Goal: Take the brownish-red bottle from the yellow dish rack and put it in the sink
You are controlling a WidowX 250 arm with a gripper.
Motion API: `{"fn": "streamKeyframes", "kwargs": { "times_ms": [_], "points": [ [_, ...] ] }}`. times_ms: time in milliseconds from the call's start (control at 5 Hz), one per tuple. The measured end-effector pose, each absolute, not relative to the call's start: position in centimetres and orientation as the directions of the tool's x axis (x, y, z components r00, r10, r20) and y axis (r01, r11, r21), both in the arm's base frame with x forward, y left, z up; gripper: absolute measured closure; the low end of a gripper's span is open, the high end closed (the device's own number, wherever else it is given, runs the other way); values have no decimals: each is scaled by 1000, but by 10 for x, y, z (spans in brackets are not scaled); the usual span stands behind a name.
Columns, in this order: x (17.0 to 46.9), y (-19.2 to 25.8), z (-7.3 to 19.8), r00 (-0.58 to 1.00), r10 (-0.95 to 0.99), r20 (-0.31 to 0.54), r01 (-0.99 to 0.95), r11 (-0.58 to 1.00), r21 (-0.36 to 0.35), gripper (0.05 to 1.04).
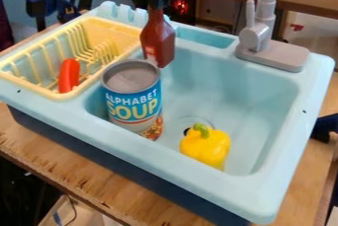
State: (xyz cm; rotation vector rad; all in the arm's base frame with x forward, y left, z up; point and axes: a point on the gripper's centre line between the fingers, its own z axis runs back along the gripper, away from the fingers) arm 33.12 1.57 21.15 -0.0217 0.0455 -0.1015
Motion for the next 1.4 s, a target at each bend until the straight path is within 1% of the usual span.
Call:
{"fn": "streamKeyframes", "kwargs": {
  "times_ms": [200,800,1000,1200,1400],
  "points": [
    [326,19,194,992,-89,-91,87,996,-31,742],
    [335,20,173,992,-75,-103,72,997,-37,742],
    [336,22,172,992,-65,-106,63,998,-25,671],
    [334,23,167,989,-60,-138,59,998,-16,379],
    [334,26,172,988,-49,-144,50,999,3,111]
  ]
}}
